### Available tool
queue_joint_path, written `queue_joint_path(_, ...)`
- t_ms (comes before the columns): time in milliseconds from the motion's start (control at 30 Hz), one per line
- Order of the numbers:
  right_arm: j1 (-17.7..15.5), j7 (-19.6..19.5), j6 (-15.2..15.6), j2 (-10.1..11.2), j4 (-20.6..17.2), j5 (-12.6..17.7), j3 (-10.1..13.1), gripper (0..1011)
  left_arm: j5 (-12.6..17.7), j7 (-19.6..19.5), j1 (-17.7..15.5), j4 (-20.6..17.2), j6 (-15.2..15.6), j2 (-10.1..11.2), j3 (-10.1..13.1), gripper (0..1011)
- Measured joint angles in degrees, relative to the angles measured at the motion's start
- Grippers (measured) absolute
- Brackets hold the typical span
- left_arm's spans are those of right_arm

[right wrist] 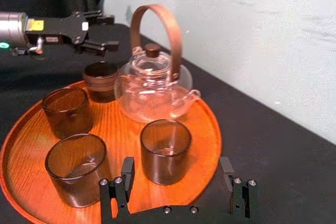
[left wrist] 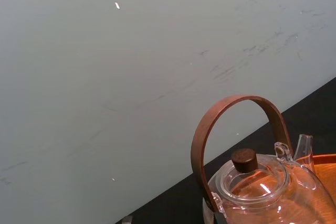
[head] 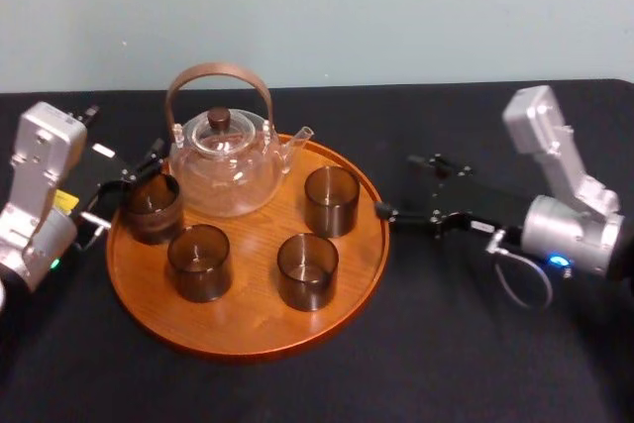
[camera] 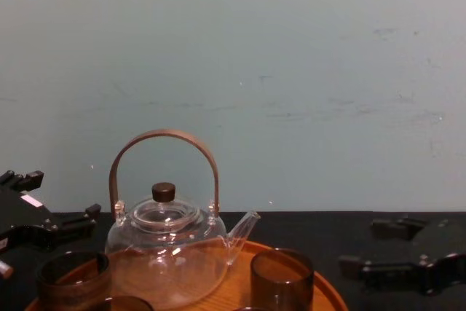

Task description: Pick up the glass from the table and place it on the tray.

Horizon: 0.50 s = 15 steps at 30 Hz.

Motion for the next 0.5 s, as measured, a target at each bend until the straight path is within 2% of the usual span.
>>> queue_joint_path(100,-1.9,-2.5,-0.3,0.9,-1.9,0.7,1.8,1002,0.0,0.0,0.0,0.0,0.0,0.0,0.0,1001)
queue_joint_path(267,-4.4,-7.9,-0.3,0.8,-3.7,1.0,4.7,1002,0.0,0.0,0.0,0.0,0.0,0.0,0.0,1001)
queue_joint_path(400,-6.3,-13.5,-0.3,-0.6,-4.7,0.1,7.1,1002,0.0,0.0,0.0,0.0,0.0,0.0,0.0,1001)
queue_joint_path(500,-7.8,-18.7,-0.8,-2.5,-4.9,-1.4,9.0,1002,0.0,0.0,0.0,0.0,0.0,0.0,0.0,1001)
